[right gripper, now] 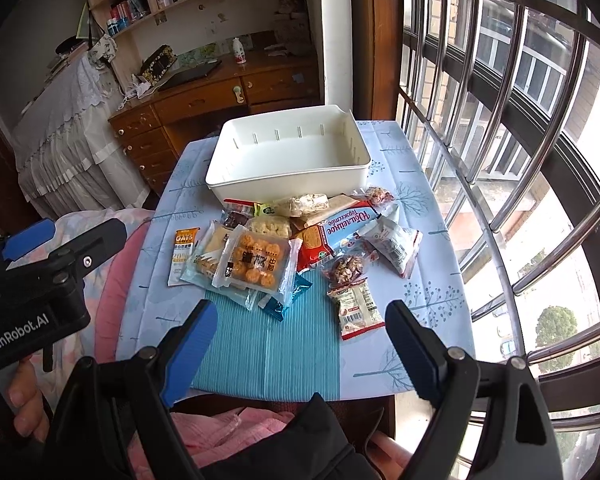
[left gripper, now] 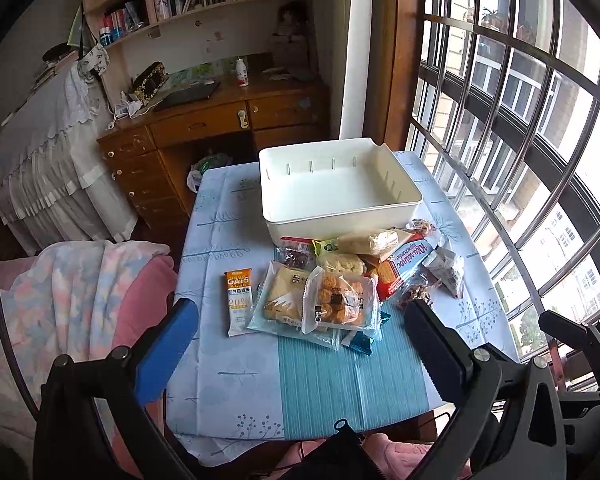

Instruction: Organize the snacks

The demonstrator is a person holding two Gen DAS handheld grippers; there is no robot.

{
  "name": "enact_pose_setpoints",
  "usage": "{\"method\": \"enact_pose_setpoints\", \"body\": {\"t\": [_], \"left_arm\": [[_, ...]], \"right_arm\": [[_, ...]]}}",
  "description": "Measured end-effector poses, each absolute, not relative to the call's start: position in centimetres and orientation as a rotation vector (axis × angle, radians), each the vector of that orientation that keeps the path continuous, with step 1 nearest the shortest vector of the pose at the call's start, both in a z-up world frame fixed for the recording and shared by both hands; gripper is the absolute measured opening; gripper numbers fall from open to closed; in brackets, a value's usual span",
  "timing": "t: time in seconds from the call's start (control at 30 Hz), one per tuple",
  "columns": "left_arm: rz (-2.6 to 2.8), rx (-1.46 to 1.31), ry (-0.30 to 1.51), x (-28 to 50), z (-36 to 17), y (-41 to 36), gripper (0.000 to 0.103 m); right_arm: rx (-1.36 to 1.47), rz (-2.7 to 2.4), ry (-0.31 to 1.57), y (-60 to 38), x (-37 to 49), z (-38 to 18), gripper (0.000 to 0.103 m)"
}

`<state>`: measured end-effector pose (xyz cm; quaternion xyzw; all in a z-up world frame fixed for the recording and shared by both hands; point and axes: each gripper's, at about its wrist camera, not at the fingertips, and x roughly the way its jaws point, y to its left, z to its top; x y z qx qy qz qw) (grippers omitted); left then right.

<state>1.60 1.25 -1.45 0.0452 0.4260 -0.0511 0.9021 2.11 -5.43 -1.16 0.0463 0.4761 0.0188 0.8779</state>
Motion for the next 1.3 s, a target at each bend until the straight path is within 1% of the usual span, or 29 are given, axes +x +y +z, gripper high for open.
{"method": "enact_pose_setpoints", "body": {"t": [0.5,0.83,1.03,1.3], "left_arm": [[-0.217,0.145,0.898,3.3,-2.5,1.8,0.102],[-0.325,0.215,1.026,4.3,-5.7,-0.3,0.102],[-0.344,0.196,1.167,6.2,-9.0,-0.6,0.102],[-0.306,0.198,1.303,10.2,-13.3,-2.0,0.102]], "right_arm": [[0.148,-0.028,1.020,-3.1,1.9,-2.4,0.087],[0.267,-0.121,1.113,-4.3,1.2,-5.2,0.087],[0.362,-0.196,1.159,-6.5,1.2,-7.3,0.087],[0.355,-0.258,1.218,-8.5,3.6,-10.7,0.087]]}}
